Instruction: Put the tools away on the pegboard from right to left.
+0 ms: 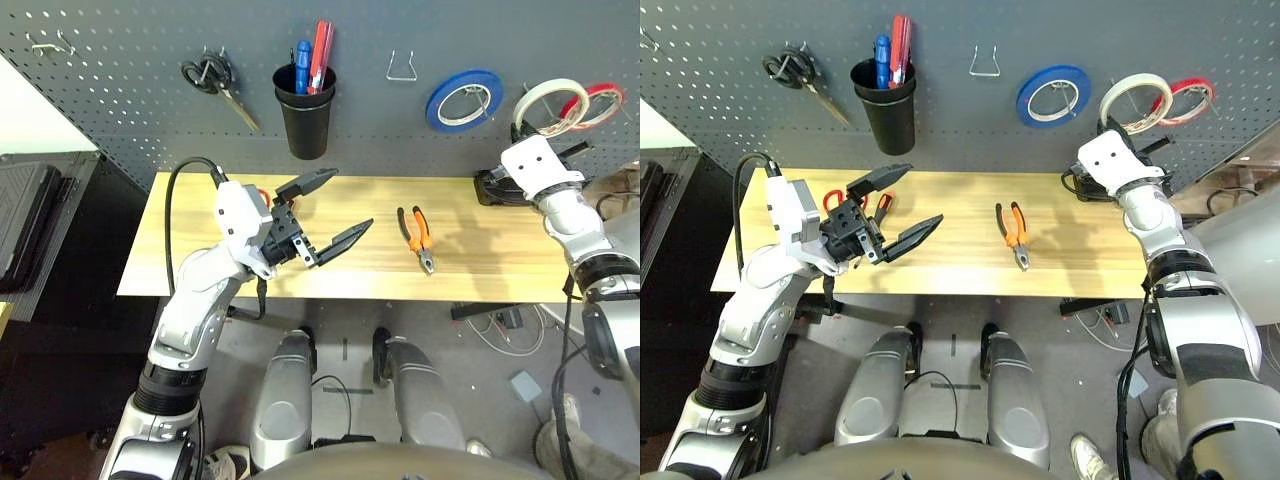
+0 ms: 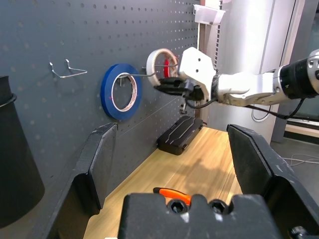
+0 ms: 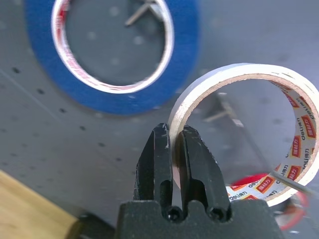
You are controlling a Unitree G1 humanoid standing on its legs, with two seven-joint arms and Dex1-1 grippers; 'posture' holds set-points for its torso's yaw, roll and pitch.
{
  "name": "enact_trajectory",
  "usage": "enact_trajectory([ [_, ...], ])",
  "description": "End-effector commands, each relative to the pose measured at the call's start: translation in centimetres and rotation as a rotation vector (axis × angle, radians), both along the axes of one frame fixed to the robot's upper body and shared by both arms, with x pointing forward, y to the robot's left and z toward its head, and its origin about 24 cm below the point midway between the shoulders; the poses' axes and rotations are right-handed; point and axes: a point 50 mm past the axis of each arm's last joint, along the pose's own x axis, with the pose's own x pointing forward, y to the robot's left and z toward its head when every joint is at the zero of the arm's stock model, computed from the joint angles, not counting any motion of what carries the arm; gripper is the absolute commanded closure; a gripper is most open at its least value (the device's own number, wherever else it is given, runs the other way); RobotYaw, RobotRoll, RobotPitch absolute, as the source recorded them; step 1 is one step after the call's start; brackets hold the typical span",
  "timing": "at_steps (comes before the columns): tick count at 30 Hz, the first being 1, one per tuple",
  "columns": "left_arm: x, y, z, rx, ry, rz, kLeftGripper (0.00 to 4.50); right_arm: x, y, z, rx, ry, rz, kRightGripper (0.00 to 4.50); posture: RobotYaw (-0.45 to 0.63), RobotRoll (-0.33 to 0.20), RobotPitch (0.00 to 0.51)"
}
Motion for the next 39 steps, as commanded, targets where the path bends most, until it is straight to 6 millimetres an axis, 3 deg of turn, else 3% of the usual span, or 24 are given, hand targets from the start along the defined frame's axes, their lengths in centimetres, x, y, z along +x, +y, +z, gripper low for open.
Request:
enact_trajectory([
  [1, -0.1, -0.1, -0.2, 0.020, 0.002, -0.002, 0.00, 0.2, -0.1, -0.6, 0.060, 0.044, -0.027, 3.80, 0.27, 0.000, 0.207],
  [4, -0.1, 0.0, -0.2, 0.024, 0.002, 0.002, 0.00, -0.1, 0.1, -0.9, 0.069, 0.032, -0.006, 2.86, 0.28, 0.000, 0.210],
  [10, -0.3, 0.2, -0.5, 0.028, 0.014, 0.014, 0.00, -2.5, -0.4, -3.1, 0.078, -0.013, 0.059, 0.48, 0.28, 0.000, 0.219],
  [12, -0.3, 0.3, -0.8, 0.031, 0.024, 0.017, 0.00, -3.3, -0.6, -3.8, 0.086, -0.014, 0.079, 0.04, 0.28, 0.000, 0.222],
  [17, -0.4, 0.5, -1.5, 0.054, 0.060, 0.028, 0.00, -5.3, -1.0, -6.6, 0.152, 0.070, 0.097, 0.04, 0.27, 0.000, 0.226],
  [22, -0.1, 1.6, -3.5, 0.256, 0.154, 0.080, 0.00, -6.1, -0.6, -8.9, 0.356, 0.225, 0.088, 0.04, 0.26, 0.000, 0.233],
  [31, 0.2, 2.9, -5.3, 0.483, 0.230, 0.114, 0.00, -6.7, 2.6, -10.2, 0.550, 0.555, 0.128, 0.04, 0.25, 0.000, 0.247],
  [39, 0.7, 3.7, -6.1, 0.612, 0.318, 0.149, 0.00, -6.3, 4.9, -10.0, 0.666, 0.772, 0.053, 0.04, 0.25, 0.000, 0.258],
])
